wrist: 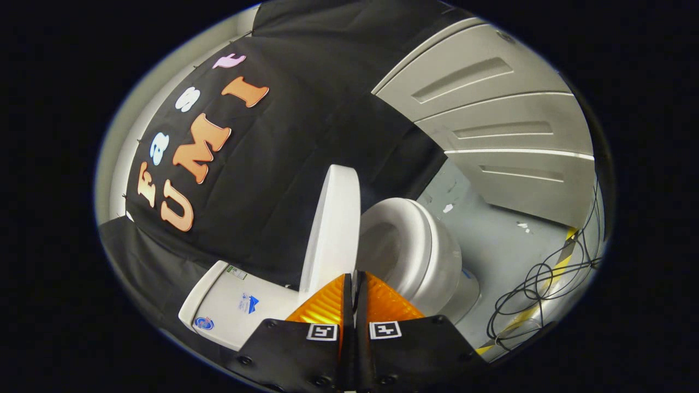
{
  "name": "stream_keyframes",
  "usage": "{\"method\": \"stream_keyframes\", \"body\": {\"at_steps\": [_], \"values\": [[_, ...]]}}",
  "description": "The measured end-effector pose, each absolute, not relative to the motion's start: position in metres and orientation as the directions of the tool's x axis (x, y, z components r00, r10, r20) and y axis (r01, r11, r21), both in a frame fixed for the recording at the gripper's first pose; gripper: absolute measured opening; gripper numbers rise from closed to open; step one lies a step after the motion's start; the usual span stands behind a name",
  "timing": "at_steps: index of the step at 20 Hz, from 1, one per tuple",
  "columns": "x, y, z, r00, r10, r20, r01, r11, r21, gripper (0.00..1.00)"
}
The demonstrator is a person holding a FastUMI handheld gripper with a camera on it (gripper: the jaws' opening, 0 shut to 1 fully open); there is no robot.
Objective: Open the toilet lid.
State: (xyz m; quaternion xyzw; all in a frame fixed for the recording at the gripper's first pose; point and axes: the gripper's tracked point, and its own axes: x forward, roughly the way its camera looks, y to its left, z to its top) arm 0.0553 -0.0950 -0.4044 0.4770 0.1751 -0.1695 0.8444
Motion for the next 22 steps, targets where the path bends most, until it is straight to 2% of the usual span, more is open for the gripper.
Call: {"method": "stream_keyframes", "body": {"at_steps": [10, 19, 22], "values": [[0.081, -0.065, -0.33, 0.892, -0.13, -0.434, 0.404, 0.663, 0.631, 0.08], [0.097, -0.035, -0.288, 0.895, -0.166, -0.414, 0.39, 0.742, 0.546, 0.08], [0.1, -0.026, -0.28, 0.882, -0.183, -0.434, 0.393, 0.793, 0.465, 0.08]]}}
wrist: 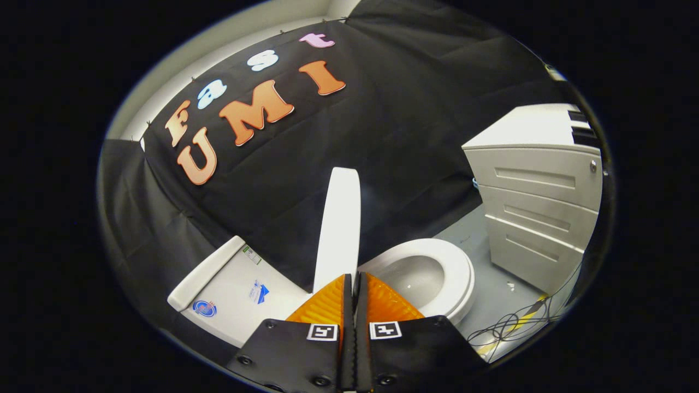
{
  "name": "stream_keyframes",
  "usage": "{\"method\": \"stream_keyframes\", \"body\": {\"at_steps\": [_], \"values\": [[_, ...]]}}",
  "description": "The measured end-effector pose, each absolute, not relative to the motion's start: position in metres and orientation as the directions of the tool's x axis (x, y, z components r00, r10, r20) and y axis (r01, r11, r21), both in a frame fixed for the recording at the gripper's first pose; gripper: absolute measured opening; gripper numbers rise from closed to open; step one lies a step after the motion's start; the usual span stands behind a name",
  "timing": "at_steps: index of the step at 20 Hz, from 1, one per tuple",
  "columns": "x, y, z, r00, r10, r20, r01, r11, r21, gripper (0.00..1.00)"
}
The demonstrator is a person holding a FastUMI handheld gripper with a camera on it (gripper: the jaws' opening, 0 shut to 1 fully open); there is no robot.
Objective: Open the toilet lid.
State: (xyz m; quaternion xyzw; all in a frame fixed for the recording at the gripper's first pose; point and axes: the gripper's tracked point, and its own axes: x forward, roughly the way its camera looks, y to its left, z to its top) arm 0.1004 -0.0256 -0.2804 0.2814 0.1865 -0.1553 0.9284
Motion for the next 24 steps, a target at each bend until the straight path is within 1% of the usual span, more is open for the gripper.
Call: {"method": "stream_keyframes", "body": {"at_steps": [2, 16, 24], "values": [[0.104, -0.019, -0.271, 0.882, -0.186, -0.433, 0.385, 0.815, 0.433, 0.08], [0.125, 0.019, -0.237, 0.901, -0.194, -0.388, 0.35, 0.853, 0.388, 0.08], [0.138, 0.041, -0.224, 0.902, -0.204, -0.381, 0.329, 0.896, 0.298, 0.08]]}}
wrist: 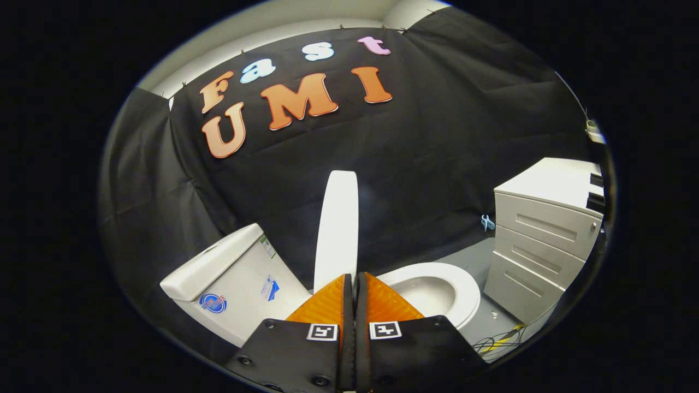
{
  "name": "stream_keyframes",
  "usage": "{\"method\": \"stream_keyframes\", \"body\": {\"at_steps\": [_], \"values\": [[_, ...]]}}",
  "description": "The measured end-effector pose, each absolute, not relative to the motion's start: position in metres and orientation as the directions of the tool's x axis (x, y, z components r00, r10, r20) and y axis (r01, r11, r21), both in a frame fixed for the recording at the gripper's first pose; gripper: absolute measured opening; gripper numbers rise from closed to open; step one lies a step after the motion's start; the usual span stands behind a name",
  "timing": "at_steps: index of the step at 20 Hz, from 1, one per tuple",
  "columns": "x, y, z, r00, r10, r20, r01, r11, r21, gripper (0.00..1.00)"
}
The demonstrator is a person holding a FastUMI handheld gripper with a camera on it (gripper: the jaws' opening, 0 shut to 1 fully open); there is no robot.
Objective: Open the toilet lid.
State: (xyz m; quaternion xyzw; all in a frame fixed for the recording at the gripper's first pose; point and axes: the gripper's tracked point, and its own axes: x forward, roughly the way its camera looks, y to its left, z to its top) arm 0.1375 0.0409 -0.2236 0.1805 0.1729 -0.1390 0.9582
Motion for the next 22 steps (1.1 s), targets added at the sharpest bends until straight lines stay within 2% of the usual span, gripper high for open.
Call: {"method": "stream_keyframes", "body": {"at_steps": [22], "values": [[0.167, 0.138, -0.186, 0.936, -0.134, -0.327, 0.192, 0.97, 0.152, 0.08]]}}
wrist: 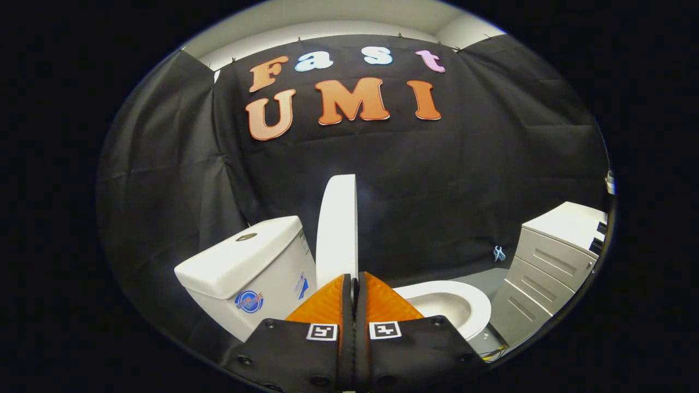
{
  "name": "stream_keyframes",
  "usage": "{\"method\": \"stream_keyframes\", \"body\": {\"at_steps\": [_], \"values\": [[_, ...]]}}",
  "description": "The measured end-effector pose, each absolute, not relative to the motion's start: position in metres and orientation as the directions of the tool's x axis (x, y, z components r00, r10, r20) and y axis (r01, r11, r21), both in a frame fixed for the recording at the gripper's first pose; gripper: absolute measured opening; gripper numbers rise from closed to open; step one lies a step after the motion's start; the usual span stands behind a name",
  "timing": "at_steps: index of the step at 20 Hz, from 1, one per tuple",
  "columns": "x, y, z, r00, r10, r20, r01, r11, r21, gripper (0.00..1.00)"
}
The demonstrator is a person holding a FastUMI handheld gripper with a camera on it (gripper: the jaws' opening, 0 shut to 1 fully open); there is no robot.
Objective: Open the toilet lid.
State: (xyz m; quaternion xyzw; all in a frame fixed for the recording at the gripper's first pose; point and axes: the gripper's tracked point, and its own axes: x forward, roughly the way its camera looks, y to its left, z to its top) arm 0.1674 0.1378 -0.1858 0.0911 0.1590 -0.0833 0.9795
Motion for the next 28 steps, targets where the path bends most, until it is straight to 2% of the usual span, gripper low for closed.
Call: {"method": "stream_keyframes", "body": {"at_steps": [17, 28], "values": [[0.176, 0.212, -0.178, 0.937, -0.092, -0.337, 0.108, 0.994, 0.03, 0.08], [0.18, 0.236, -0.178, 0.938, -0.135, -0.32, 0.13, 0.991, -0.039, 0.08]]}}
